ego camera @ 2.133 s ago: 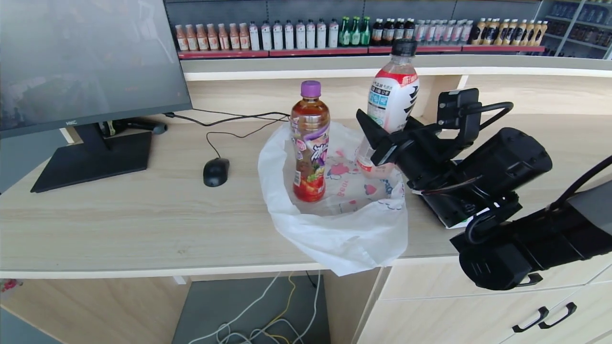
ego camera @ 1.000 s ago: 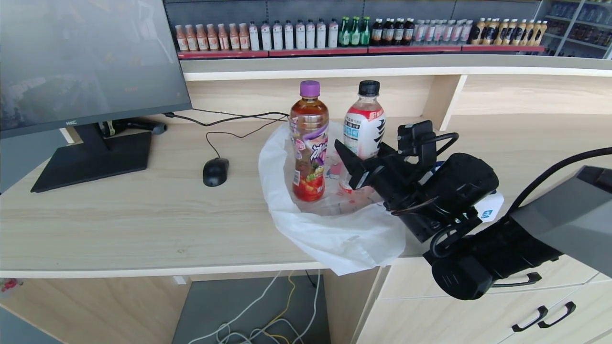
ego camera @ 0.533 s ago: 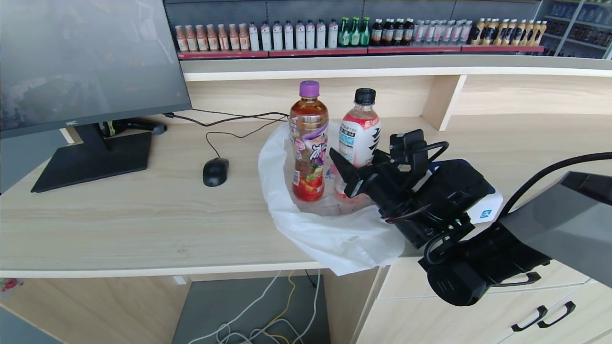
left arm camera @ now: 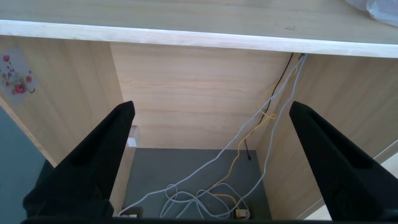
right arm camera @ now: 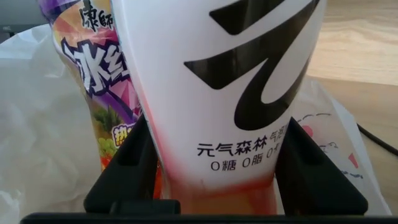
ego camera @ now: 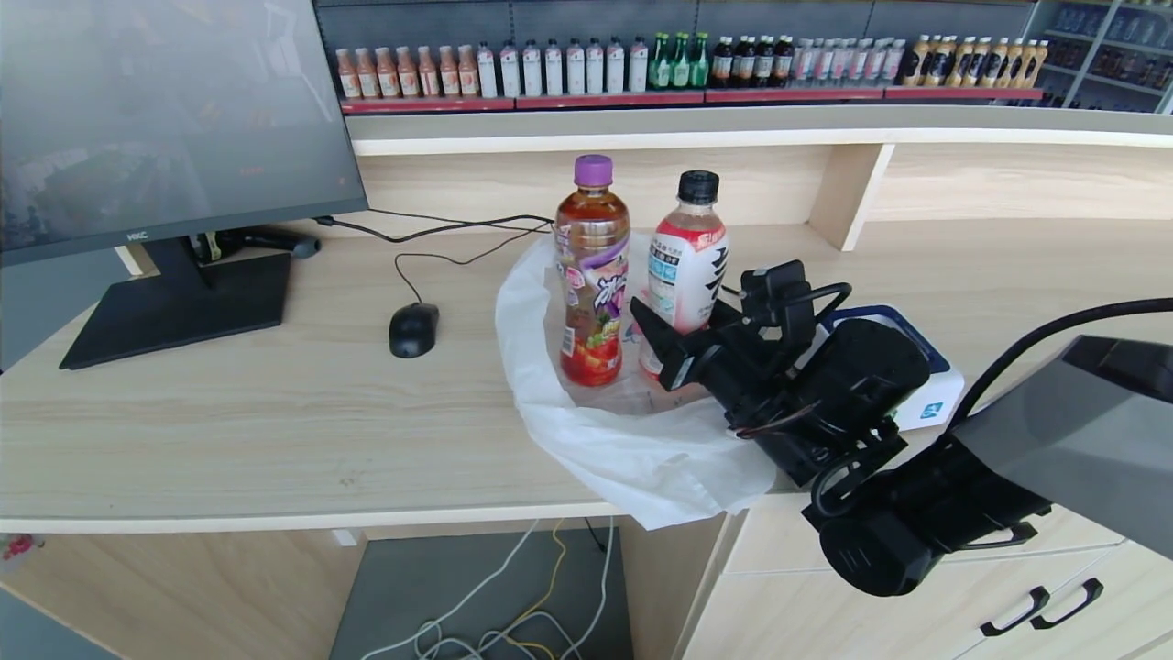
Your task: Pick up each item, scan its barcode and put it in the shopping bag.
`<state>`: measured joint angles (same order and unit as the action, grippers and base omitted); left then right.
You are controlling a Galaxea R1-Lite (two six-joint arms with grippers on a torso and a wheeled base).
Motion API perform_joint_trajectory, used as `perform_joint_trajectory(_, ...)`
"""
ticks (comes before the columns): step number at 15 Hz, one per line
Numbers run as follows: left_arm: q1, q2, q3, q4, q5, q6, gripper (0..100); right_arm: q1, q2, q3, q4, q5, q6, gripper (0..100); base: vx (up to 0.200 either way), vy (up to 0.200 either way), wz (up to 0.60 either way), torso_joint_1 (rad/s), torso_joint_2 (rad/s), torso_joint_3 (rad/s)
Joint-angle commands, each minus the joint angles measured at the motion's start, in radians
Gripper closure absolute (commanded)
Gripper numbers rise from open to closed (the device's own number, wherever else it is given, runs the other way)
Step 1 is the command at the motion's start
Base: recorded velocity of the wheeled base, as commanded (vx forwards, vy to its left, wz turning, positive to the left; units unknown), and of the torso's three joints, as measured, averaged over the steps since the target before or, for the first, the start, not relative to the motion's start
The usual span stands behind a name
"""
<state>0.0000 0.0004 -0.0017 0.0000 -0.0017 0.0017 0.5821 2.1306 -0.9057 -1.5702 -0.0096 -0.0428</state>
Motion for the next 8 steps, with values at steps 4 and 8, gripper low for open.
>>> perform_joint_trajectory(4,0.0,0.0,0.0,0.0,0.0,0.0,0,0.004,-0.001,0.013,-0.001,0.0,0.001,100,0.0,0.0,0.0,0.0,0.0,0.0)
perform_joint_trajectory(8,0.0,0.0,0.0,0.0,0.0,0.0,0,0.004,-0.028,0.025,-0.001,0.0,0.009,0,0.0,0.0,0.0,0.0,0.0,0.0)
